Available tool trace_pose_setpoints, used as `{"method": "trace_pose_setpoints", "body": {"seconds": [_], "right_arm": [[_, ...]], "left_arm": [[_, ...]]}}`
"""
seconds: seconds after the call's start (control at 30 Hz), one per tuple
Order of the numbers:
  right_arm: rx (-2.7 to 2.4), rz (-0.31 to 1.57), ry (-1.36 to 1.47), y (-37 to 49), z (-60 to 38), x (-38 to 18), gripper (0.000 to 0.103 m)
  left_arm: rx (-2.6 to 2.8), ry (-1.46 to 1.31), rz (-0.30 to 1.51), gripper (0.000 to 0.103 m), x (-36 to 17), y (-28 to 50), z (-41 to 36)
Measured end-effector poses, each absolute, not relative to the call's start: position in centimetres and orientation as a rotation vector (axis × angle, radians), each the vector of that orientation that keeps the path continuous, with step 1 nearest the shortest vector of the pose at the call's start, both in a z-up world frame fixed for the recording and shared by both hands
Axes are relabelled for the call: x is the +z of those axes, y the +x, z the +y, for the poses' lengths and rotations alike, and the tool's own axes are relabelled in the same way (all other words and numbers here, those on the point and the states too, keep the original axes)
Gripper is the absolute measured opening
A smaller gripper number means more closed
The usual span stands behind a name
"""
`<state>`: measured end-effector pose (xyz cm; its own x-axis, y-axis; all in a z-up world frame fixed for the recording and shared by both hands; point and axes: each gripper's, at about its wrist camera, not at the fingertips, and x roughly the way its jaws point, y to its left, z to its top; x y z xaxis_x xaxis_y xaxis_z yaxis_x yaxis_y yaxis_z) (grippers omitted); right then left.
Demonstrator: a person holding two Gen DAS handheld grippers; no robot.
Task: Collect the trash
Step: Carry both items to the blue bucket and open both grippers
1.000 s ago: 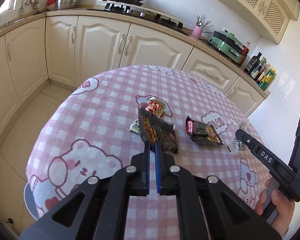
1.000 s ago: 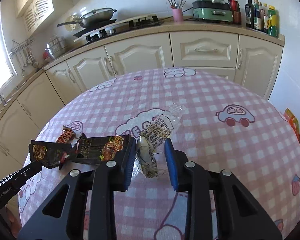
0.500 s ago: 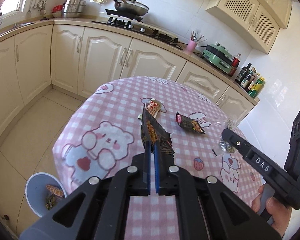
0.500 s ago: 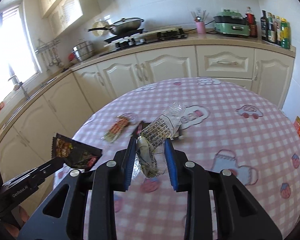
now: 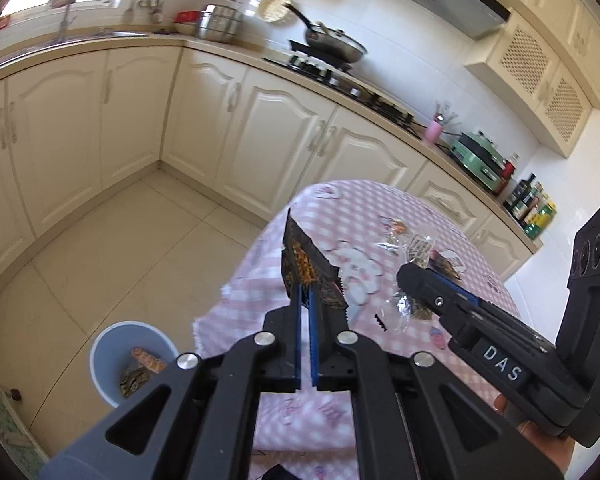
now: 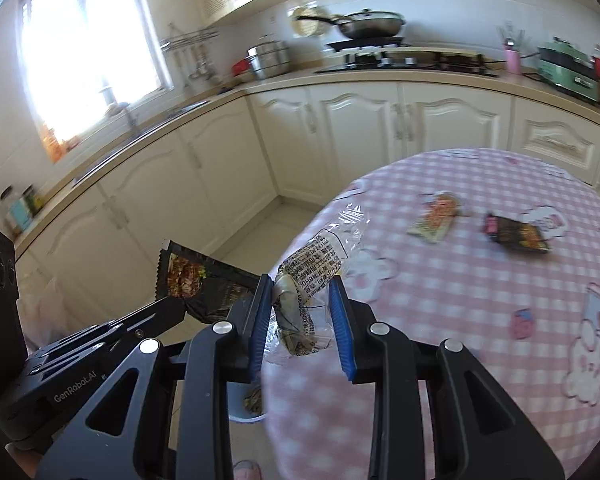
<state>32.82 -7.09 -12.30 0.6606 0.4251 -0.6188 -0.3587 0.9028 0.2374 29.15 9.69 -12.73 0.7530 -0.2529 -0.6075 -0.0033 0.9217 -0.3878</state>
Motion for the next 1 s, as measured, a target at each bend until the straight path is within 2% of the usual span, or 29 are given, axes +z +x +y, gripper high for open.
{"method": "trace_pose_setpoints", "body": {"seconds": [0.37,0.8,1.0], "right_arm": [[0.634,0.844,-0.011,33.1,5.8,-16.9,0.027],[0.645,0.956,-0.053,35.4,11.4,-22.1,0.027],[0.626,0.973,-0.048,36.2,11.6,-23.0,0.027]], "left_arm": [[0.064,-0.474,0.781,0.003,-17.9,26.9,21.4],[0.116,-0.504,0.879,0.004,-23.3,30.3,26.6],[0.119,-0.524,0.912,0.022,-24.6,31.5,27.2]]}}
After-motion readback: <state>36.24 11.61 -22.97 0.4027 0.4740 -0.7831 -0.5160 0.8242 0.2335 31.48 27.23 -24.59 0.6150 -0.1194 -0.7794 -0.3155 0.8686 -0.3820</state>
